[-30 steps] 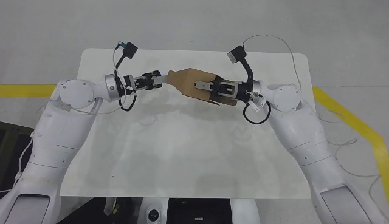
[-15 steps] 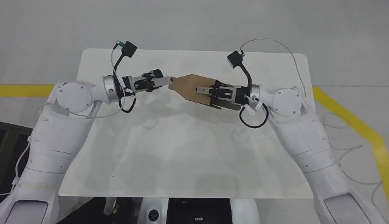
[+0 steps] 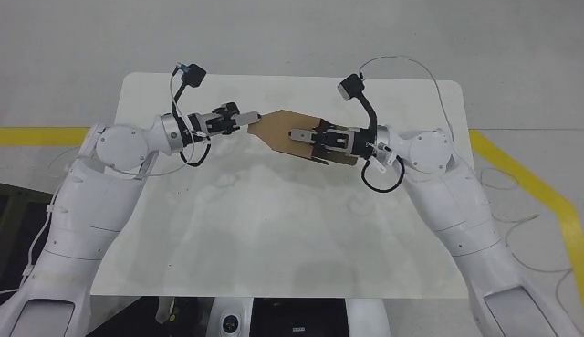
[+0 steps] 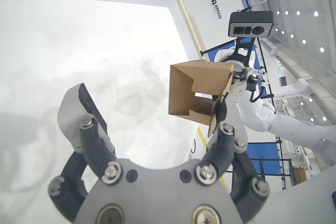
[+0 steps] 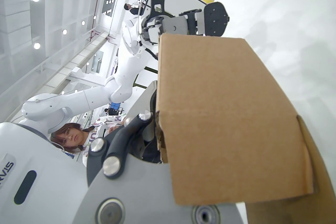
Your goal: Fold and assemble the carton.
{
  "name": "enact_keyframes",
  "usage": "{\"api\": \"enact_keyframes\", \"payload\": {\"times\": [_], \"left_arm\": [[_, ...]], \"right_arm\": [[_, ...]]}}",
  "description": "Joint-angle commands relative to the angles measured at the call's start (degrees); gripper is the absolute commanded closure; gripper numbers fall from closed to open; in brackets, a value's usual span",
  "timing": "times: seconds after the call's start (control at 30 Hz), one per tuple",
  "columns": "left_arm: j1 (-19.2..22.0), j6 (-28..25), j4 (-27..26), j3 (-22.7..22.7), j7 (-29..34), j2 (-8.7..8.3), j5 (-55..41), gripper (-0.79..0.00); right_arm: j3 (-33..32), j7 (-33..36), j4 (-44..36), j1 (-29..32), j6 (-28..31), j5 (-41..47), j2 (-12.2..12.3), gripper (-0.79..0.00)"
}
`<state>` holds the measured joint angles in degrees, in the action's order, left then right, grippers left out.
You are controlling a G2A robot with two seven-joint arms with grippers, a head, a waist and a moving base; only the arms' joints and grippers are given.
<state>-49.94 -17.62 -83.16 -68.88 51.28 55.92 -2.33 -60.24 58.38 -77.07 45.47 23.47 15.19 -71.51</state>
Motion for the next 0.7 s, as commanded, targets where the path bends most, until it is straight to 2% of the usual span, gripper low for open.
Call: {"api": "enact_keyframes", "payload": {"times": [0.0,0.3,0.67], "left_arm": [[0.15,0.03,0.27,0.12,-0.03,0.04,0.02,-0.785],[0.48,-0.14,1.05,0.25,1.23,0.16,-1.78,-0.785],[-0.36,-2.78,-0.19,-0.26,3.83,0.02,-4.58,-0.785]], "right_arm": [[-0.05,0.27,-0.13,0.04,0.36,0.54,0.02,0.0],[0.86,1.39,-0.15,-0.13,2.22,4.29,-0.28,0.0],[2.75,2.93,2.84,-1.35,6.71,11.78,-1.28,0.0]]}}
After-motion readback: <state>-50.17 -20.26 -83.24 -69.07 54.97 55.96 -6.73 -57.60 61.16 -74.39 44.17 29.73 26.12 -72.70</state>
